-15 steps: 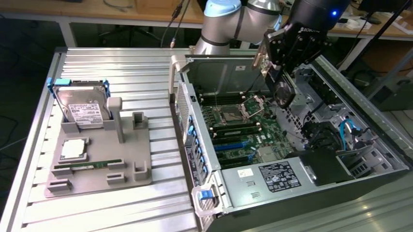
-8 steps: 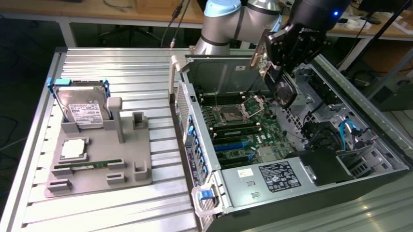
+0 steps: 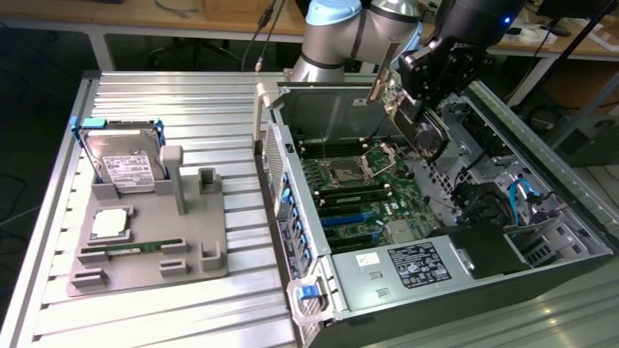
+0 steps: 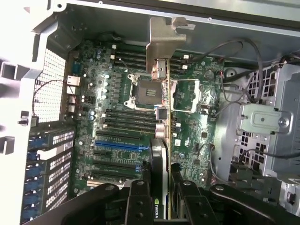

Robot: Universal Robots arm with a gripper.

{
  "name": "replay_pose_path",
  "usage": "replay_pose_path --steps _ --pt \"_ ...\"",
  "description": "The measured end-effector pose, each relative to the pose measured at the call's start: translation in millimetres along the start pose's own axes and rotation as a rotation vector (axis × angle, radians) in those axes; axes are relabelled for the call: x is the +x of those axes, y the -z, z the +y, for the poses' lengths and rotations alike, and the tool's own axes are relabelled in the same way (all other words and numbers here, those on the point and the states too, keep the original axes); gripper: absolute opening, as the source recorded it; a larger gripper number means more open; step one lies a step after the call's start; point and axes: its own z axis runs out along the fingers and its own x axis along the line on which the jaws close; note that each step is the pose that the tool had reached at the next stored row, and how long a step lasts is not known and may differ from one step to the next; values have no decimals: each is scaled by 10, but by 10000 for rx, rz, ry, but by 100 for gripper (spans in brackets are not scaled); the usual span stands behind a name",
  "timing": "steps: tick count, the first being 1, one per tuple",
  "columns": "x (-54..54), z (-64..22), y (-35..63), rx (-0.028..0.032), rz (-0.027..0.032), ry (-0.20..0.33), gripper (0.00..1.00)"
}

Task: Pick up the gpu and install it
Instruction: 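Insert the gpu into the slot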

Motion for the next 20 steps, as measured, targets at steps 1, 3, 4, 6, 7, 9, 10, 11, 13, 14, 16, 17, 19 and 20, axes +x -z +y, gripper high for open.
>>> replay_pose_path --steps 1,3,4,6,7,9,10,11,13,14,16,17,19,20 --pt "-1 0 0 -3 4 102 27" --pt "-4 0 0 -14 22 510 27" --pt "-5 -1 -1 -20 31 703 27" --pt "-7 -1 -1 -25 39 905 27" --pt "-8 -1 -1 -28 44 1028 27" --pt "-10 -1 -1 -33 53 1216 27" --pt "-12 -2 -1 -35 57 1323 27" --pt "-13 -2 -1 -39 62 1454 27" --pt "-16 -2 -1 -45 72 1677 27" --pt "-17 -3 -1 -48 76 1782 27" --pt "-19 -3 -2 -54 84 1992 27" --pt "-21 -3 -2 -59 93 2185 27" --pt "-27 -4 -2 -74 115 2730 27" --pt "-29 -4 -3 -80 125 2953 27"
